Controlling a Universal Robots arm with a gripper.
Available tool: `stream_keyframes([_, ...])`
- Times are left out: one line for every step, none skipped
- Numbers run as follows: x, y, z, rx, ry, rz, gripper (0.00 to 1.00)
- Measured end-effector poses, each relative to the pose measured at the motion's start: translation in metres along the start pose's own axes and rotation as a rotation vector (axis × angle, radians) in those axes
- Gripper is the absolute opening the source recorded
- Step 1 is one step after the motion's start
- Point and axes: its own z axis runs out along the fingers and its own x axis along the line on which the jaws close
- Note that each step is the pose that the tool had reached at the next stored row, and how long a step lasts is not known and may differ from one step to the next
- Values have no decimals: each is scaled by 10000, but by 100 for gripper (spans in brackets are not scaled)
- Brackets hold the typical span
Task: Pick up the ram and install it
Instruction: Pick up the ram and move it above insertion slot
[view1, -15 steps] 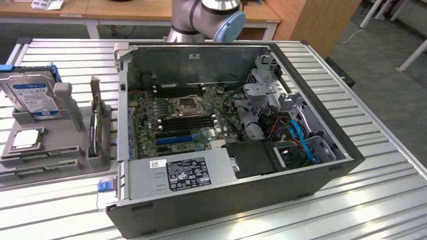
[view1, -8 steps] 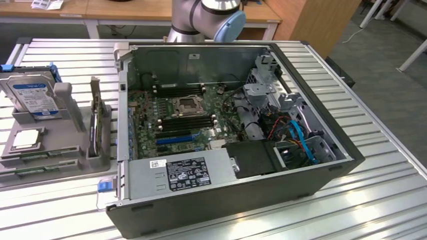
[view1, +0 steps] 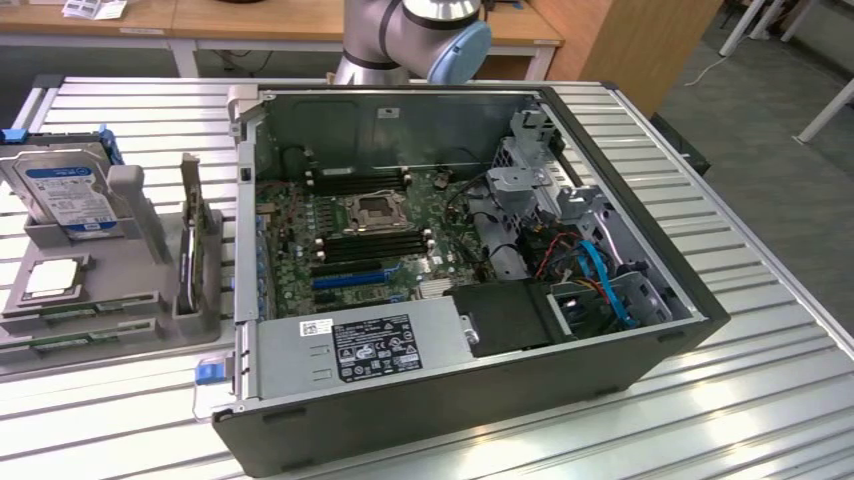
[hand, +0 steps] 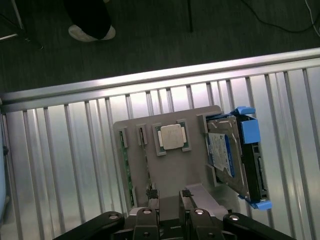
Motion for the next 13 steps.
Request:
stream_keyframes([0, 0, 0, -1, 0, -1, 29])
stream_keyframes([0, 0, 0, 0, 0, -6, 29])
stream_keyframes([0, 0, 0, 0, 0, -10, 29])
stream_keyframes([0, 0, 0, -1, 1, -13, 29])
stream_keyframes([0, 0, 0, -1, 1, -17, 29])
stream_keyframes([0, 0, 0, 0, 1, -21, 29])
stream_keyframes([0, 0, 0, -1, 1, -29, 29])
stream_keyframes([0, 0, 0, -1, 2, -49, 29])
stream_keyframes([0, 0, 0, -2, 4, -85, 29])
stream_keyframes([0, 0, 0, -3, 6, -137, 29])
stream_keyframes([0, 0, 0, -5, 9, -208, 29])
stream_keyframes([0, 0, 0, -7, 13, -286, 29])
stream_keyframes([0, 0, 0, -8, 16, -365, 29])
